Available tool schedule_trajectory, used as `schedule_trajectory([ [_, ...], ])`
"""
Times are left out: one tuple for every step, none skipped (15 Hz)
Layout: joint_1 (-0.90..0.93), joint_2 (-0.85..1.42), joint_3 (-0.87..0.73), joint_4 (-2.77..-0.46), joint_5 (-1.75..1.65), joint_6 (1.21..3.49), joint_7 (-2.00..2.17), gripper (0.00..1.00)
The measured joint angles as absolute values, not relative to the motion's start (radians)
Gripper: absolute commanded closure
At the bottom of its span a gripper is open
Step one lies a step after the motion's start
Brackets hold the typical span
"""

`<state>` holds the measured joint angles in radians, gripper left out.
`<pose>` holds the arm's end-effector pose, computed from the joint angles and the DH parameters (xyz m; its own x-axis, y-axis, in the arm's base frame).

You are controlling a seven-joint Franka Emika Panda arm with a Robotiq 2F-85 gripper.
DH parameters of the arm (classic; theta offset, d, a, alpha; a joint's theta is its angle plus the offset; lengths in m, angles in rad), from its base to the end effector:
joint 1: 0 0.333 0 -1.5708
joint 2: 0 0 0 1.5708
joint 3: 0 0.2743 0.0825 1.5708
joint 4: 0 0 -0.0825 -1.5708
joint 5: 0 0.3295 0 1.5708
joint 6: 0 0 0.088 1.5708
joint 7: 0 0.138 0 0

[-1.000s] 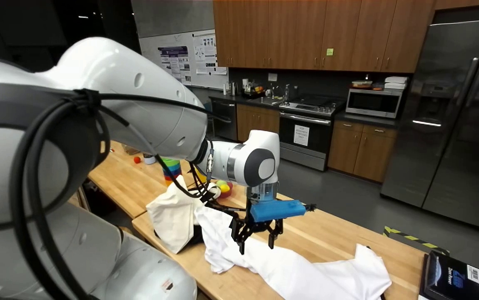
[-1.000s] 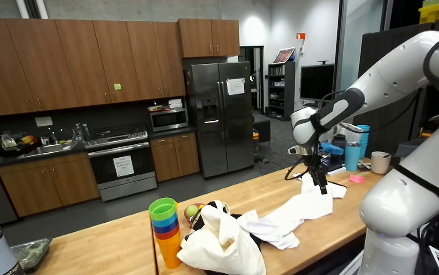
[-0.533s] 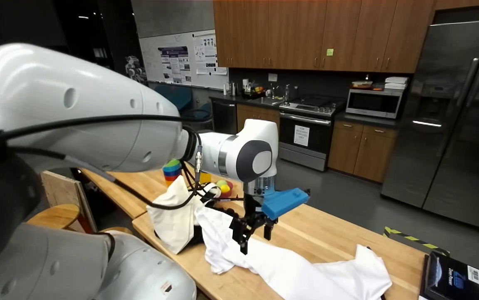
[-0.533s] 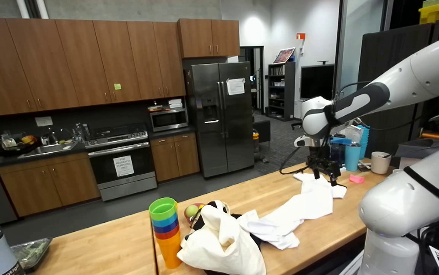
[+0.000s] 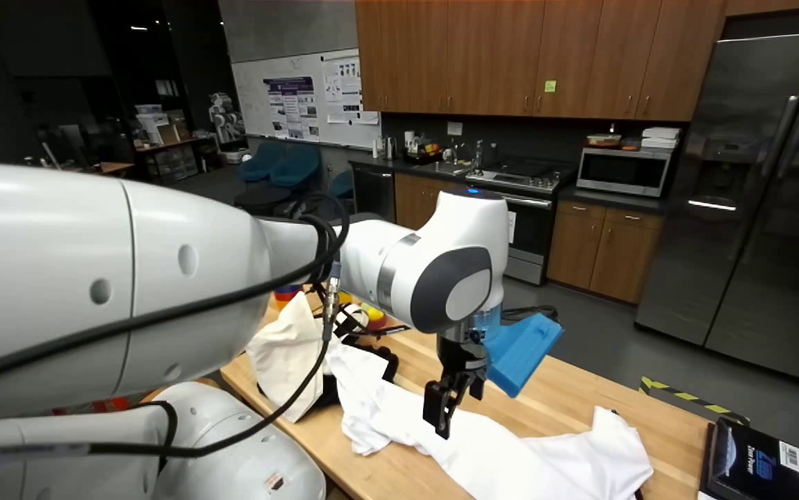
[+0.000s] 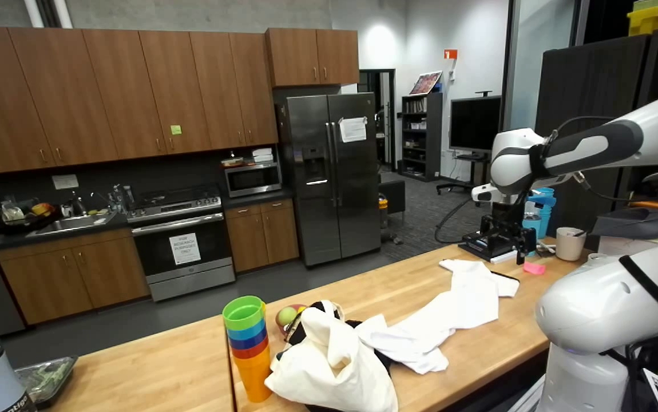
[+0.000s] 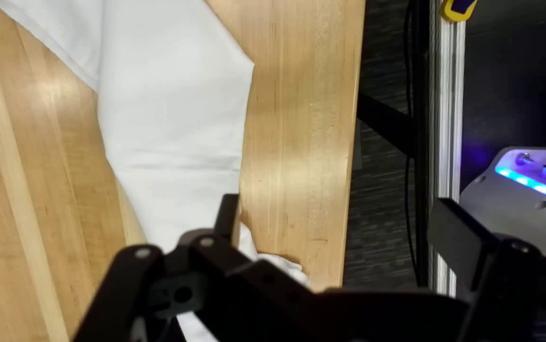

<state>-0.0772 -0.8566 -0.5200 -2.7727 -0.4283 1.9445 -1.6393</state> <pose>0.2326 -0.1745 0.3744 0.1976 0.9802 -0.0099 0.9802 -0.1977 -0.0109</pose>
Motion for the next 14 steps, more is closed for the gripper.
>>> schedule_trajectory([
  [-0.062, -0.864, -0.556, -2.773, -0.427, 1.944, -1.638, 0.0],
  [-0.043, -0.871, -0.585, -2.773, -0.423, 1.945, -1.633, 0.0],
  [-0.017, -0.874, -0.613, -2.774, -0.418, 1.947, -1.63, 0.0],
  [0.018, -0.875, -0.644, -2.774, -0.412, 1.956, -1.629, 0.0],
  [0.059, -0.873, -0.675, -2.776, -0.404, 1.965, -1.629, 0.0],
  [0.106, -0.871, -0.703, -2.778, -0.395, 1.976, -1.628, 0.0],
  [0.158, -0.866, -0.73, -2.78, -0.388, 1.992, -1.627, 0.0],
  [0.218, -0.856, -0.758, -2.784, -0.385, 2.017, -1.628, 0.0],
  [0.283, -0.842, -0.787, -2.789, -0.385, 2.053, -1.629, 0.0],
  [0.353, -0.821, -0.816, -2.793, -0.385, 2.099, -1.628, 0.0],
  [0.424, -0.794, -0.845, -2.796, -0.384, 2.151, -1.626, 0.0],
  [0.497, -0.758, -0.876, -2.8, -0.381, 2.212, -1.625, 0.0],
  [0.564, -0.718, -0.907, -2.802, -0.374, 2.273, -1.623, 0.0],
  [0.627, -0.673, -0.936, -2.803, -0.366, 2.331, -1.622, 0.0],
])
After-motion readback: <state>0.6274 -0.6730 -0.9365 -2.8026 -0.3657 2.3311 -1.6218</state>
